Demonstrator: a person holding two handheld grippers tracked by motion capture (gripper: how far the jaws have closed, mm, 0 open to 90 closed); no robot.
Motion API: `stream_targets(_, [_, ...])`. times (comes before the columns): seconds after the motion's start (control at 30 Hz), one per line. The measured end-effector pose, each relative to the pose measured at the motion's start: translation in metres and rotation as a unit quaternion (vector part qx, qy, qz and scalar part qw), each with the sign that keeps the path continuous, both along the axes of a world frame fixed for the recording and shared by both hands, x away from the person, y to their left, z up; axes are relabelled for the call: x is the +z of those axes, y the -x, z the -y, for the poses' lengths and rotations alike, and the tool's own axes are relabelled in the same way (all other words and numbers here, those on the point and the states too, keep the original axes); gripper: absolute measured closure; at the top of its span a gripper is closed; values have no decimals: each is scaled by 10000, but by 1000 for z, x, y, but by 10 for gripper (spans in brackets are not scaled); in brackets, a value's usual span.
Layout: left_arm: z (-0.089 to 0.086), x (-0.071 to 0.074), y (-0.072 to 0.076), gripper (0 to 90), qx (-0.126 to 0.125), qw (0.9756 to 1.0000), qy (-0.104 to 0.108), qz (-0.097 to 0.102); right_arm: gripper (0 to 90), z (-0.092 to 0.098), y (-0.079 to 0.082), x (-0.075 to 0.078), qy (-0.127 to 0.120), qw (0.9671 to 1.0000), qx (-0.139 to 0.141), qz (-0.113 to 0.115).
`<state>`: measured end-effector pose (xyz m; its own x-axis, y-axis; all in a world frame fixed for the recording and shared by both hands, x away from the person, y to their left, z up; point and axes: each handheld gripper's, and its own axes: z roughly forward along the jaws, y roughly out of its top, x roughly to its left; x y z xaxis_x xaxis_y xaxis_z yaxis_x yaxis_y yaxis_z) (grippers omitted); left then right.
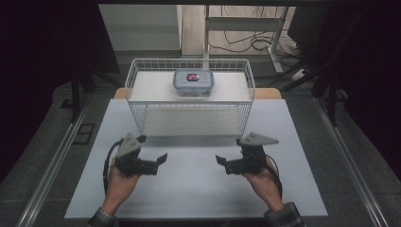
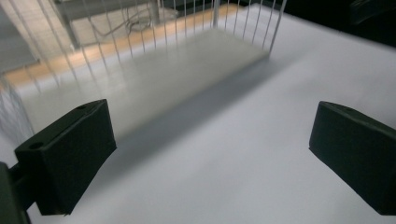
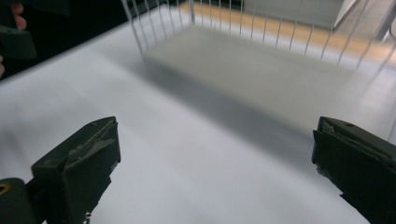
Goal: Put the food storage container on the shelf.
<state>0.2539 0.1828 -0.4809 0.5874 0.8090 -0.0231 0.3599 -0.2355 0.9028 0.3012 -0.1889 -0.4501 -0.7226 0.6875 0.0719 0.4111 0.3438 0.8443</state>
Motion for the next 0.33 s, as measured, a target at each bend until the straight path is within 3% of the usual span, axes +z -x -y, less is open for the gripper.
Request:
stream_targets(0.13, [-2,-35,19,0,91,9981,-511,-319,0,9,23,-39,393,9991,-71,-119])
stream_targets(0.23, [-4,-51,23,0,35,9947,-739,-717,0,13,32,-65,752,9961,-89,-451])
stream_targets(0.3, [-3,-52,22,0,1,9936,-836,-754,0,13,31,-67,806,9957,-99,-447])
stream_targets(0.33, [-2,-51,22,0,14,9943,-804,-697,0,12,31,-67,836,9955,-106,-427])
